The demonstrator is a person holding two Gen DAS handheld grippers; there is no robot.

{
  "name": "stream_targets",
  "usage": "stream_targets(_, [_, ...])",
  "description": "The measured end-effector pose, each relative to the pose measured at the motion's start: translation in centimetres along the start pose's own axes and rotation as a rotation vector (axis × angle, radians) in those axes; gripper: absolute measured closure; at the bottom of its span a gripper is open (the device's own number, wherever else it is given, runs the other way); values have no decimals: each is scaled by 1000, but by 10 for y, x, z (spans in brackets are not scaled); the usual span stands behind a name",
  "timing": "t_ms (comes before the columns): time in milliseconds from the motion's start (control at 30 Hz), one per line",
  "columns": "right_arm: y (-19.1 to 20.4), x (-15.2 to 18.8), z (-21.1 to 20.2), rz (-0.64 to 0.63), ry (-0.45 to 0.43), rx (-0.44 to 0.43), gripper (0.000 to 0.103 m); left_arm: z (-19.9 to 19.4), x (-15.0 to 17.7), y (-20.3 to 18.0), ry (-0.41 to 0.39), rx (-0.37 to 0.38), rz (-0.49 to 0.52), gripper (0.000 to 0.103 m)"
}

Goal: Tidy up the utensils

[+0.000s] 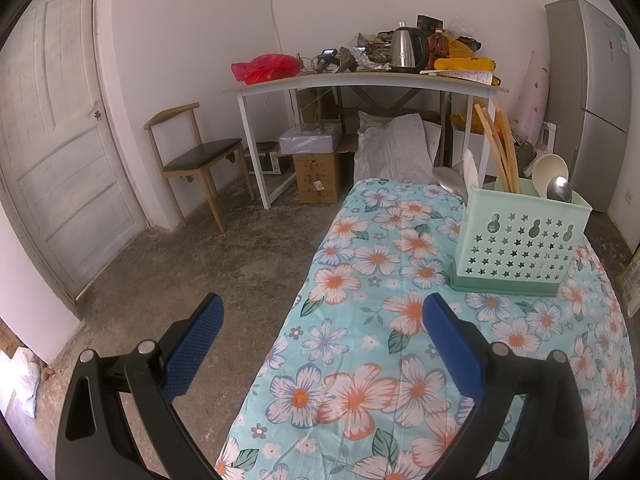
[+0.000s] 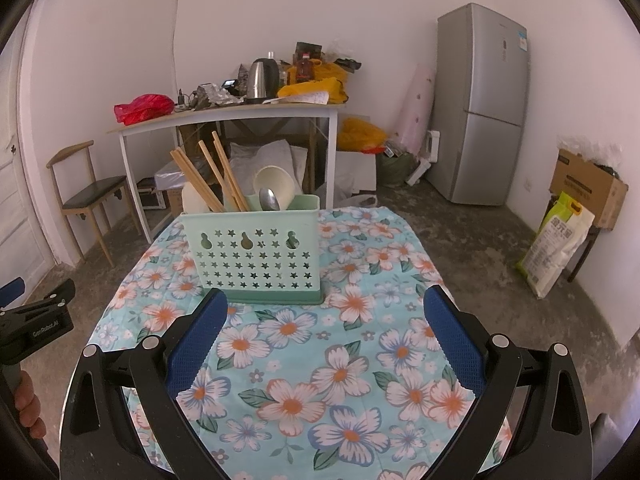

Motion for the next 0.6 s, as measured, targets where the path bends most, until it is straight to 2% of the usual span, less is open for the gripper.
stream_targets(600, [1, 1, 1, 2, 2, 2, 9, 0, 0, 0, 1, 0, 0, 6])
Point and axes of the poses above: each gripper's, at about its wrist camera, not at the fingertips, and z roughly the way its jaws point, y to its left, x to its underside, the point moved 1 cm from there along z, roughly the way its jaws point, and after that the axes turned 12 degrees about -y, right-handed, at the moved point
